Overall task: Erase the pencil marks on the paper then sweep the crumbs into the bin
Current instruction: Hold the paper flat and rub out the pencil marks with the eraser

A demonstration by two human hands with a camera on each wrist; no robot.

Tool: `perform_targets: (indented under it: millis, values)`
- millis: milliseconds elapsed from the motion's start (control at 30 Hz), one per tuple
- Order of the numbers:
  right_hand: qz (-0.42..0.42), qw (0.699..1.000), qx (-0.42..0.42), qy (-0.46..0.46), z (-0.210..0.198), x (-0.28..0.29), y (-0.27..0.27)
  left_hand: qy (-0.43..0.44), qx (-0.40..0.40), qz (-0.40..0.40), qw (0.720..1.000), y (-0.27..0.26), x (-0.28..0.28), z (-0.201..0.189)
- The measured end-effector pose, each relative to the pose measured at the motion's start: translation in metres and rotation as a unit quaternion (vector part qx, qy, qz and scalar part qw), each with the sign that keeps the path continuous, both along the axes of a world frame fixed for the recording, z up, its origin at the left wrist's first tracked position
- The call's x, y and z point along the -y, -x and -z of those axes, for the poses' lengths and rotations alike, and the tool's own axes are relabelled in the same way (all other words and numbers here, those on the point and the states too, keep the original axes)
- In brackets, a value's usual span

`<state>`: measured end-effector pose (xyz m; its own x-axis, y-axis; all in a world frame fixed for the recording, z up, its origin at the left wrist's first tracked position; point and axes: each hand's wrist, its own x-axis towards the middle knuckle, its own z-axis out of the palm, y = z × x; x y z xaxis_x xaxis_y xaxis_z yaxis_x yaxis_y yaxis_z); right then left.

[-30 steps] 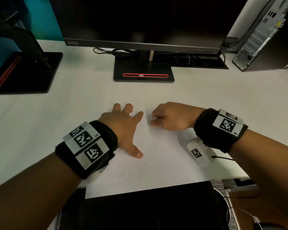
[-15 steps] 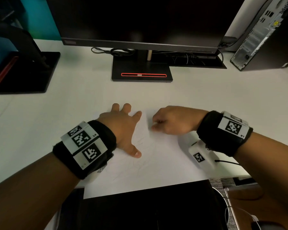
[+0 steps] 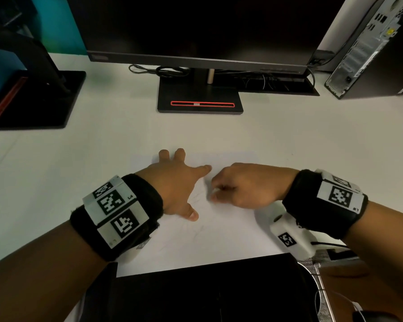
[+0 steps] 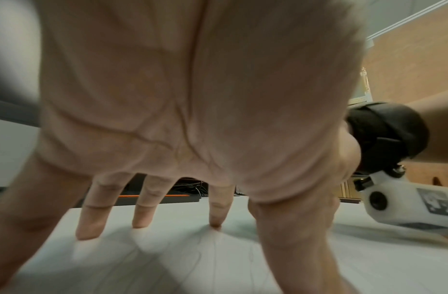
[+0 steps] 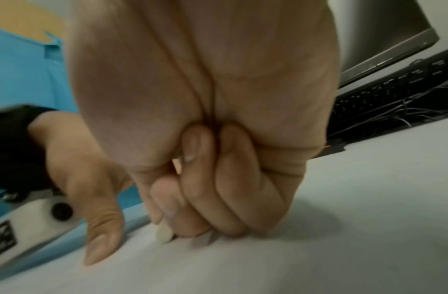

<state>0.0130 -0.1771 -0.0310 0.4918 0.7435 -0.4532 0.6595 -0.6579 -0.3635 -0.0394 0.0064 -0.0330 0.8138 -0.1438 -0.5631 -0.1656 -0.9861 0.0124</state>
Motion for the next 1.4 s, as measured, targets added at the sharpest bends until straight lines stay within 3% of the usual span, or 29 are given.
perform_targets:
  millis: [167,300,433,567,733,900,1033,1167,1333,1400]
  values:
    - [0.035,0.998,0.04,-0.013,-0.003,0.006,-0.01,-0.012,-0.023,0.001,1.0,0.002,0.001,-0.004]
    - [-0.002,1.0,-0.007,0.0,-0.001,0.006,0.007,-0.031,-0.047,0.012,0.998,0.004,0.002,-0.006]
    - [0.039,0.999,0.032,-0.01,-0.003,0.01,-0.007,-0.033,-0.059,0.009,0.998,0.005,0.002,-0.006]
    - [-0.014,1.0,-0.01,-0.003,0.0,0.005,0.014,-0.027,-0.059,0.007,0.998,0.004,0.001,-0.004]
    - [0.038,0.999,0.024,-0.005,-0.004,0.007,-0.003,-0.031,-0.062,0.006,0.998,0.004,0.0,-0.004]
    - [-0.006,1.0,-0.015,0.001,-0.003,0.001,0.013,-0.033,-0.06,0.008,0.998,0.004,0.0,-0.003]
    - [0.04,0.999,0.034,0.0,-0.007,0.001,-0.006,-0.033,-0.063,0.004,0.998,0.004,0.0,-0.003]
    - [-0.027,1.0,-0.006,0.012,-0.004,-0.008,0.014,-0.029,-0.063,0.004,0.998,0.005,0.0,-0.003]
    - [0.021,1.0,0.018,0.004,-0.005,-0.013,-0.008,-0.017,-0.068,0.003,0.998,0.005,0.0,-0.005]
    - [-0.001,1.0,0.024,-0.009,-0.001,-0.017,-0.005,-0.015,-0.069,0.003,0.998,0.005,-0.001,-0.005]
